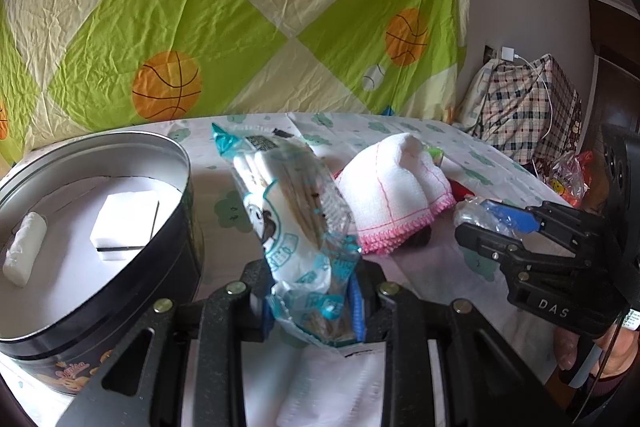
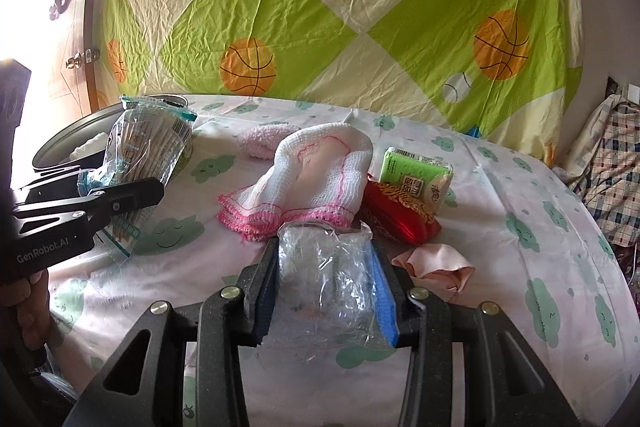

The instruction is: Organize soft objects

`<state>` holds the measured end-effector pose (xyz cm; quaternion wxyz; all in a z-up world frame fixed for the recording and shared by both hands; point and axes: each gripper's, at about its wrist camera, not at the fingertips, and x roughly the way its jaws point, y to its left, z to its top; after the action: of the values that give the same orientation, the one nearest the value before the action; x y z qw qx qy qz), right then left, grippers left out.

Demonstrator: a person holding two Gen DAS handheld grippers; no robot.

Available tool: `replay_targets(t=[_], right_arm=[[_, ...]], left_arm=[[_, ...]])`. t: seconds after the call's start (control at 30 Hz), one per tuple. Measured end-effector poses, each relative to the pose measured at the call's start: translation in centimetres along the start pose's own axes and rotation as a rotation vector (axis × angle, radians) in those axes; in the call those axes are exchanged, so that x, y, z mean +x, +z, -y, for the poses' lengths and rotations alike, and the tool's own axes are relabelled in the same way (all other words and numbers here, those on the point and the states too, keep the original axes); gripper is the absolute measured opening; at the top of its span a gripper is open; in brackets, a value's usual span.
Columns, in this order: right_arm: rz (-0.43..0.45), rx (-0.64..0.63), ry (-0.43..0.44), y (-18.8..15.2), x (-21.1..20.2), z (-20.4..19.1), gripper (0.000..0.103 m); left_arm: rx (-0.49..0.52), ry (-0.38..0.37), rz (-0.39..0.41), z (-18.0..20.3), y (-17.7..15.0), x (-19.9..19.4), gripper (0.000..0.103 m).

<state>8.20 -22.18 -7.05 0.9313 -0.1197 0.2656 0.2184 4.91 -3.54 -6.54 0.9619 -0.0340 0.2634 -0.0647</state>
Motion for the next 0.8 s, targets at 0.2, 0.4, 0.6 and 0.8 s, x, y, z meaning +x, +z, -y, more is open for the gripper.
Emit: replay_targets(t=[0.2,0.4,0.6,0.8], right_arm=[[0.045,0.017,-0.023,0.0,-0.7,0.2,0.044],[0.086,0.037,-0.051,-0.1,-1.4,0.4,0.044],[0.134,0.062,-0.082,-0.4,-2.1,0.6,0.044],[0.161,0.074,-0.097,-0.5,-2.6,0.9,0.044]], left_arm=[[0.006,0.006,0.012,0.1,-0.1,-0.2,0.027],[0.014,0.013,0.030,0.2,-0.2,-0.5,0.027],[0.021,0.019,0.049,0.3,-0.3,-0.8,0.027],[0.024,0.023,0.066,0.3,-0.3,-1.1,0.027]])
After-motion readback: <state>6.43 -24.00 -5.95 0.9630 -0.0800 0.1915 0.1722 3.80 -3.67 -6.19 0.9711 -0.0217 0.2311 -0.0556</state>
